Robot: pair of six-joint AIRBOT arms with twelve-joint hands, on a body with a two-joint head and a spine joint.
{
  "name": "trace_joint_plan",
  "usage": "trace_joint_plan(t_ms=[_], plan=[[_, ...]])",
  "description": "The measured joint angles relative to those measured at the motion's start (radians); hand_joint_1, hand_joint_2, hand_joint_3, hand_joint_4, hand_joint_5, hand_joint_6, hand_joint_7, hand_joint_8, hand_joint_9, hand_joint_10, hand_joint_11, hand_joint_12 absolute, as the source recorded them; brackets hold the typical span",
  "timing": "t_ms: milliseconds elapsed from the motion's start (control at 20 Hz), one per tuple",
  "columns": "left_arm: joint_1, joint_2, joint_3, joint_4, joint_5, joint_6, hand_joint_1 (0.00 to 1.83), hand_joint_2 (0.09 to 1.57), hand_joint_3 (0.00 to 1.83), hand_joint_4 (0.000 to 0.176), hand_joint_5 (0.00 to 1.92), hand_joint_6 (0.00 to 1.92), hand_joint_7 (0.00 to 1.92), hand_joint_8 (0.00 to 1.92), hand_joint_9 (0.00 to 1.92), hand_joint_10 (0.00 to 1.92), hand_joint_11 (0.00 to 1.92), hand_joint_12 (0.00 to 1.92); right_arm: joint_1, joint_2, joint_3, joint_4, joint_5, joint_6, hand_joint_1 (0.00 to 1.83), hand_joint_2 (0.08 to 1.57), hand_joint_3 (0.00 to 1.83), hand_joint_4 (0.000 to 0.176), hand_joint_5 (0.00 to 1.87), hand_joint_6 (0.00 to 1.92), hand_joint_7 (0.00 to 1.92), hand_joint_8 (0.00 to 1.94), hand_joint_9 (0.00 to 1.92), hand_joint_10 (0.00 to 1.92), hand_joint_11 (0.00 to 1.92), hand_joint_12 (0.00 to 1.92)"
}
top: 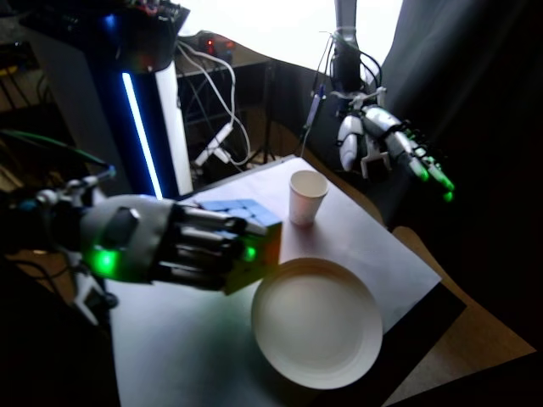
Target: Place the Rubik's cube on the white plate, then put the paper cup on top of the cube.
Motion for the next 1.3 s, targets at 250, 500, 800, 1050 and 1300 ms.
trace_joint_plan(t_ms=[250,500,800,1050,1300], plan=[[0.005,0.000,0.000,-0.007,-0.004,0.000,0.23,1.29,0.00,0.107,0.14,0.00,0.05,0.00,0.02,0.00,0.00,0.15,0.093,-0.107,0.118,0.048,-0.069,-0.001,1.10,1.31,0.00,0.000,0.63,1.46,0.64,1.65,0.41,1.81,0.44,1.92],[0.005,-0.002,0.010,-0.019,-0.008,0.000,0.27,1.28,0.00,0.113,0.15,0.00,0.05,0.00,0.01,0.00,0.00,0.29,0.139,-0.231,0.232,0.073,-0.219,-0.001,1.12,1.30,0.00,0.000,0.62,1.46,0.67,1.62,0.53,1.82,0.65,1.92],[0.005,-0.010,0.018,-0.014,-0.008,0.000,0.42,1.34,0.00,0.067,0.16,0.00,0.10,0.00,0.13,0.03,0.00,1.25,0.169,-0.253,0.306,0.108,-0.295,-0.001,1.09,1.32,0.00,0.006,0.62,1.48,0.62,1.64,0.41,1.83,0.59,1.92],[0.005,-0.010,0.020,-0.019,-0.010,-0.002,0.34,1.35,0.00,0.083,0.14,0.00,0.06,0.00,0.05,0.00,0.00,0.54,0.181,-0.312,0.382,0.160,-0.372,0.013,1.09,1.31,0.00,0.025,0.65,1.49,0.61,1.61,0.41,1.80,0.55,1.92],[0.005,-0.010,0.020,-0.024,-0.012,-0.006,0.36,1.36,0.00,0.090,0.15,0.00,0.04,0.00,0.01,0.01,0.00,0.25,0.183,-0.325,0.397,0.180,-0.412,0.016,0.91,1.16,0.00,0.000,0.14,0.75,0.31,0.63,0.19,0.85,0.00,1.53]])
